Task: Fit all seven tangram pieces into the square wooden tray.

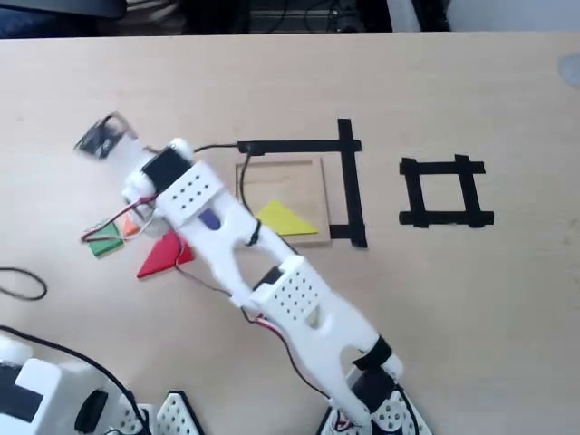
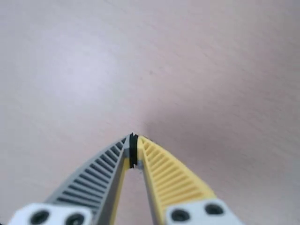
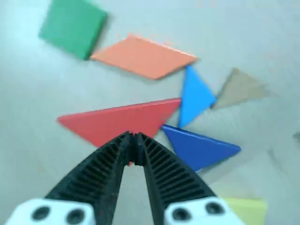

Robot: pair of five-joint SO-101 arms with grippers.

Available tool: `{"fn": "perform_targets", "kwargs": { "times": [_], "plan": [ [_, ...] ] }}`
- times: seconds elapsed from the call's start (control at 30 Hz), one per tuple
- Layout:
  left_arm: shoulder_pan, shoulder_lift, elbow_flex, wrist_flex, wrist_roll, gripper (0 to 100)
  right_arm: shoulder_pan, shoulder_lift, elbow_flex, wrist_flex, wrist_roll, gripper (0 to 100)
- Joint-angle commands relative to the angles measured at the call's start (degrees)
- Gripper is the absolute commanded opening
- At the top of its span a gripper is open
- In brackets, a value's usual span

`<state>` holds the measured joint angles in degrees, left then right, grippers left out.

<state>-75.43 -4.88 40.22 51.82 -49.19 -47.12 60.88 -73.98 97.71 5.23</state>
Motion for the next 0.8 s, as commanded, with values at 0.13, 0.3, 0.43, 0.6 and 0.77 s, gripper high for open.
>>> {"fn": "perform_targets", "kwargs": {
  "times": [0.13,0.3,0.43,0.6,0.77],
  "plan": [
    [5.1,-0.4,2.9,2.4,0.8,3,-2.2,4.2,-2.7,-0.7,-14.9,11.8],
    [4.7,-0.4,6.9,-1.3,0.8,3,-2.6,6.6,-2.9,-2.0,-21.6,12.7],
    [5.3,-0.4,9.9,-3.8,0.8,3,-3.4,6.9,-4.9,-1.8,-25.7,19.6],
    [6.9,-0.4,12.1,-4.4,0.8,3,-5.6,6.9,-5.6,-3.3,-26.7,26.7],
    [6.6,-0.4,12.6,-4.4,0.8,3,-6.2,7.2,-5.1,-6.0,-28.6,26.9]
  ]
}}
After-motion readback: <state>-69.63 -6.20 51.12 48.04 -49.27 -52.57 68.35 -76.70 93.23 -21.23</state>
